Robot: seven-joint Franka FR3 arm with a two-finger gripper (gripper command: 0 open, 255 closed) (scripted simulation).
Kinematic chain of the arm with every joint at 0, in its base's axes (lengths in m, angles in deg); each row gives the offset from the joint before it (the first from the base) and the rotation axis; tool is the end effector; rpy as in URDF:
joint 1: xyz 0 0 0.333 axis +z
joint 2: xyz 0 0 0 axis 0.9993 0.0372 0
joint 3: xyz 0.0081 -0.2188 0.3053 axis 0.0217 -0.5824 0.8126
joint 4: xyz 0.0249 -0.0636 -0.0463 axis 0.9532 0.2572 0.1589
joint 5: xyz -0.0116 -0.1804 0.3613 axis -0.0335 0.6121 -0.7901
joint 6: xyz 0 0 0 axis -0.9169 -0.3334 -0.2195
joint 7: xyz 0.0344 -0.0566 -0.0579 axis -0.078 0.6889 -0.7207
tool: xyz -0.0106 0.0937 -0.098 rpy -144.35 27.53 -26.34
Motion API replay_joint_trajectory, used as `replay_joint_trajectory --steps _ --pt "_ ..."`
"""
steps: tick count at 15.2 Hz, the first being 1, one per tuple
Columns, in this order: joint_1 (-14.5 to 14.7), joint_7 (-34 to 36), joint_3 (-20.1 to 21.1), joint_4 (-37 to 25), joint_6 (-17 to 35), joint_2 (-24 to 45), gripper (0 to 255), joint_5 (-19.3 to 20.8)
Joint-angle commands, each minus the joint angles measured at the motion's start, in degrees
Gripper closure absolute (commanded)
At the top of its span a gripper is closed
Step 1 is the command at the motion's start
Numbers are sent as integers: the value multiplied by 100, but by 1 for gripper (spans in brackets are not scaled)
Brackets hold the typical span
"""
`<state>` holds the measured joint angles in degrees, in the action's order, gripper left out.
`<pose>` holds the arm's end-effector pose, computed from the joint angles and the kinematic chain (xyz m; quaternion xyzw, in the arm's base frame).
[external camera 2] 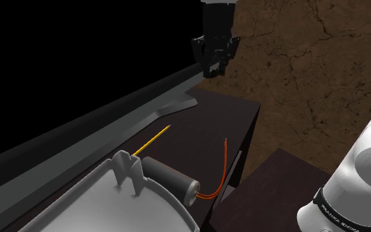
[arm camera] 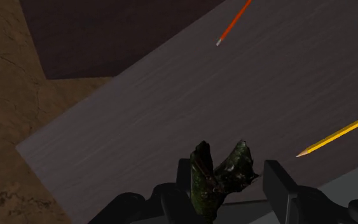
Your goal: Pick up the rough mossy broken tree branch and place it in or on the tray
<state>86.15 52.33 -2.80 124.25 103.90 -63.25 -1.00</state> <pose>0.3771 0.1071 0.5801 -0.9925 0.1206 0.0189 0.0026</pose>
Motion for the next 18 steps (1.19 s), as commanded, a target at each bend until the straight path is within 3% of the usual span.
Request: replay_joint_trajectory --steps 1,10,18 --pt "121 286 211 80 4 -97 255 -129" --pt "576 1517 1157 -71 -55 -161 255 -628" --pt "839 2713 2110 -621 -11 243 255 -873"
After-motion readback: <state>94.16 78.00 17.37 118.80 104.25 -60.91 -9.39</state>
